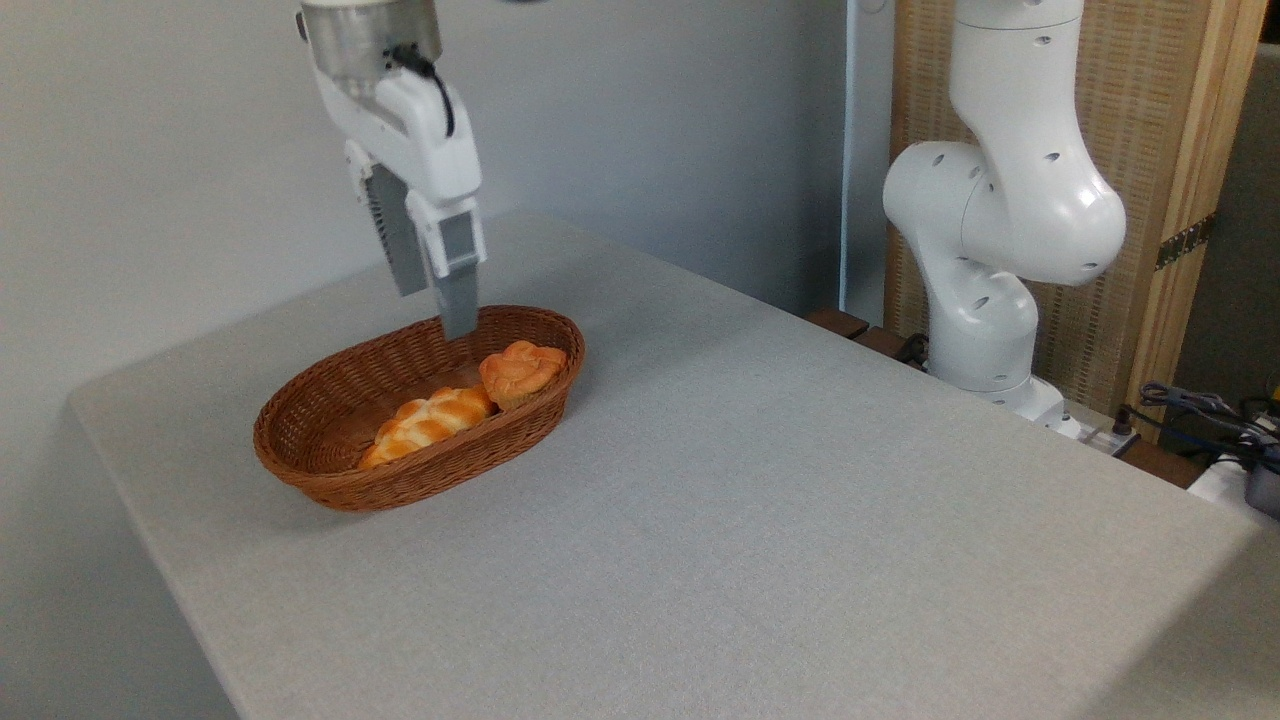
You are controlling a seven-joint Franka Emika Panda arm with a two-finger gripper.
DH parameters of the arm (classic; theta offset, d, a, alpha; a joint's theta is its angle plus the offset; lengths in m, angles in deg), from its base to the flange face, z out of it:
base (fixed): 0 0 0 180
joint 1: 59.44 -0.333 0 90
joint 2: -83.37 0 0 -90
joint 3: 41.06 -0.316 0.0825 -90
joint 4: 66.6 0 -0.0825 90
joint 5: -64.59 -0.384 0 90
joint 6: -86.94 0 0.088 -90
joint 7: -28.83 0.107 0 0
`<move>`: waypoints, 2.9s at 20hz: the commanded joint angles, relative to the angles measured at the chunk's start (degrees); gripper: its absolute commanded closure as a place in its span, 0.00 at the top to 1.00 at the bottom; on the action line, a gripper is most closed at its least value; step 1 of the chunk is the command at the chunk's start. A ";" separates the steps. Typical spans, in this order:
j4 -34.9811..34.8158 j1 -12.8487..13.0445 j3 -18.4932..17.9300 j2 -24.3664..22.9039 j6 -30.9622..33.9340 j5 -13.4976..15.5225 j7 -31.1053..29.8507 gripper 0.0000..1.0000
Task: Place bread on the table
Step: 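Lower the open gripper into the wicker basket over the twisted roll, then close the gripper on the long twisted bread roll, then lift the twisted roll out of the basket and lower it onto the table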
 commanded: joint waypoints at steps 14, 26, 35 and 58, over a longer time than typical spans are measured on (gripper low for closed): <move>-17.99 0.74 8.20 5.72 -22.44 -2.18 -7.05 1.00; -17.90 0.74 8.47 6.51 -24.64 -4.12 -7.05 0.36; -16.76 0.74 8.21 5.82 -24.03 -3.33 -7.58 0.36; -5.42 -0.13 -4.80 3.61 -6.63 -5.53 7.18 0.75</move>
